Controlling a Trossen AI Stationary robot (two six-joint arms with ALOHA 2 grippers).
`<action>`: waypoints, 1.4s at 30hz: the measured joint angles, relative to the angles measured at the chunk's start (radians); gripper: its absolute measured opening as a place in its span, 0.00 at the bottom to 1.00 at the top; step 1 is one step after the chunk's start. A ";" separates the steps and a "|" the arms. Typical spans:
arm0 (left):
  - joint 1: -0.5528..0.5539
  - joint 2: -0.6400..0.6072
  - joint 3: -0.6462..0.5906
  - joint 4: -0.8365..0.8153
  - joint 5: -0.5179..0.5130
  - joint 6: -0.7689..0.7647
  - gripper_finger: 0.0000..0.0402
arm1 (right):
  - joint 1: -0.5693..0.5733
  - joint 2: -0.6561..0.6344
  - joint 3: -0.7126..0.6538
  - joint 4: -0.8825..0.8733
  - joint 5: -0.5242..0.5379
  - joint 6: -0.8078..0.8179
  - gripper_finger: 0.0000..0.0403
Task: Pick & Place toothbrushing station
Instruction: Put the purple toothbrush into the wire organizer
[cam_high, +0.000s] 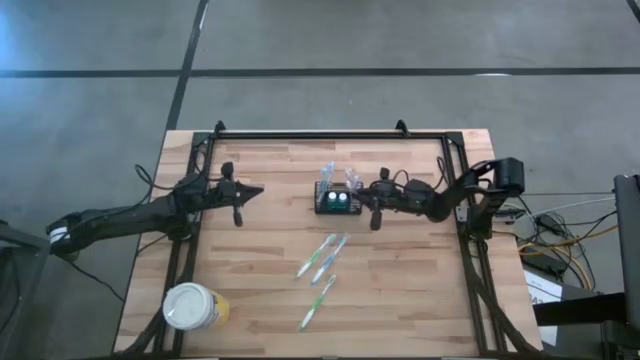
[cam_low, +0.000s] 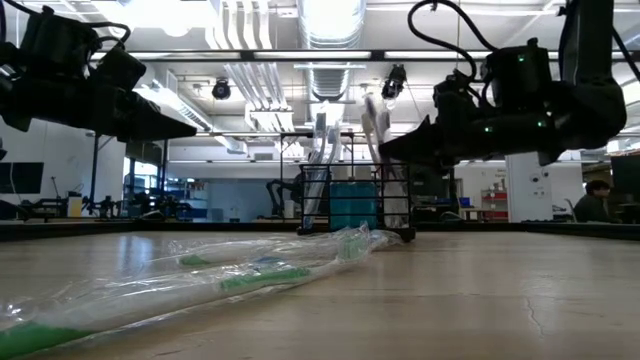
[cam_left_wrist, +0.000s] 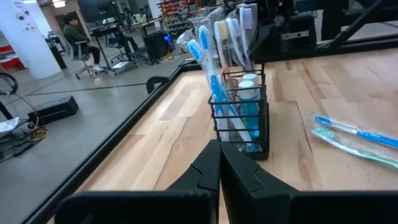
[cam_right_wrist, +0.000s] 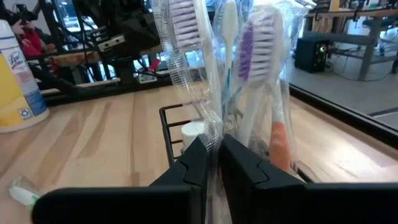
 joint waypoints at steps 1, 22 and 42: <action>0.000 0.000 0.000 0.000 -0.005 0.000 0.02 | 0.000 0.004 0.006 0.000 -0.003 0.007 0.08; 0.000 0.000 0.000 0.000 -0.007 0.000 0.02 | 0.016 -0.285 0.004 -0.215 -0.009 -0.024 0.38; 0.000 0.000 0.000 0.000 -0.007 0.009 0.02 | 0.035 -0.573 0.156 -0.545 0.001 -0.156 0.32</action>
